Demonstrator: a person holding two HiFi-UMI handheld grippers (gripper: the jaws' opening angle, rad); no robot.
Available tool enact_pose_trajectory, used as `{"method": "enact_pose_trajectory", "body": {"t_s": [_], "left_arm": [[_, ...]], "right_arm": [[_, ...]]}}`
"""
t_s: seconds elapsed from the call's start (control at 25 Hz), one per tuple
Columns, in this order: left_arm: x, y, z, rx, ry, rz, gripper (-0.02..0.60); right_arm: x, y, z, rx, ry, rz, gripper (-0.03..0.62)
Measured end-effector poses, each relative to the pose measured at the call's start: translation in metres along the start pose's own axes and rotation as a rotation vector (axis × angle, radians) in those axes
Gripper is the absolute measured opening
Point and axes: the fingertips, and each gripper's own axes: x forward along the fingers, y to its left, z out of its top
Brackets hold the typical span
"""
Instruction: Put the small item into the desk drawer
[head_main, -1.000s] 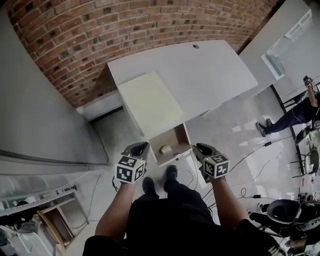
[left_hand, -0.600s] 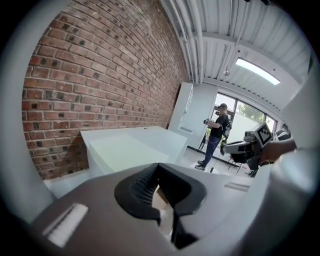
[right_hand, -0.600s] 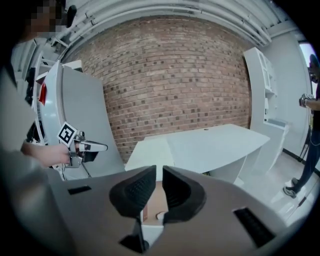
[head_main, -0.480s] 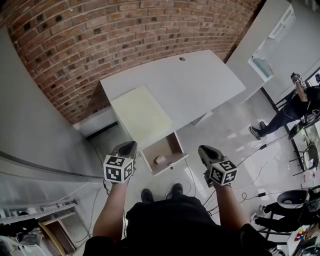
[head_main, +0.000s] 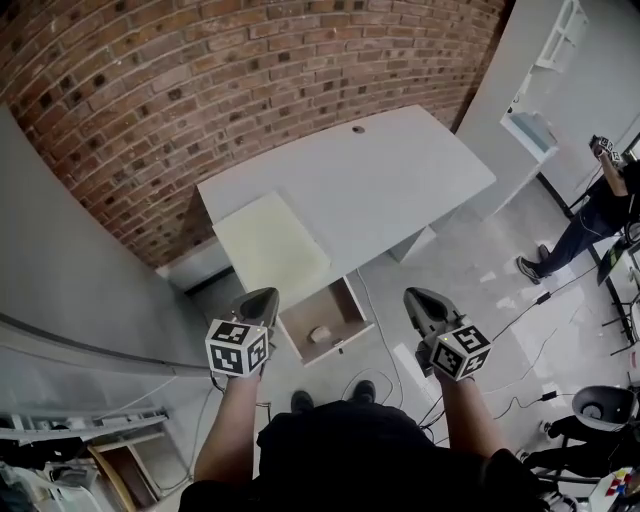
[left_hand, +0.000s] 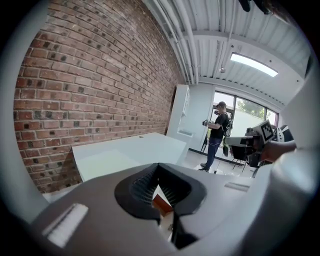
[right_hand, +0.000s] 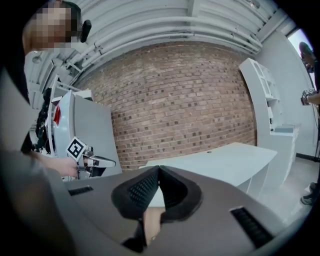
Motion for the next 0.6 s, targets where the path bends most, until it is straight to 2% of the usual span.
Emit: {"method": "enact_pose_trajectory", "body": {"t_s": [0.24,0.44,0.6], "left_arm": [[0.004,-0.030,0.048,0.036,-0.059,0.034,0.011],[-0.007,-0.047,0.088,0.087,-0.131,0.064,0.011],[-0.012,-0.051,0.100,0.111,-0.159,0.095,0.011]], "right_arm": [[-0.014,-0.023,0.049,0.019,-0.140,0.088,0.014],[-0.019,-0.025,0.084,-0.070,-0.202,0.144,0.012],[-0.018,-0.016,0.102,-0.075,-0.246,0.180,0.012]]}}
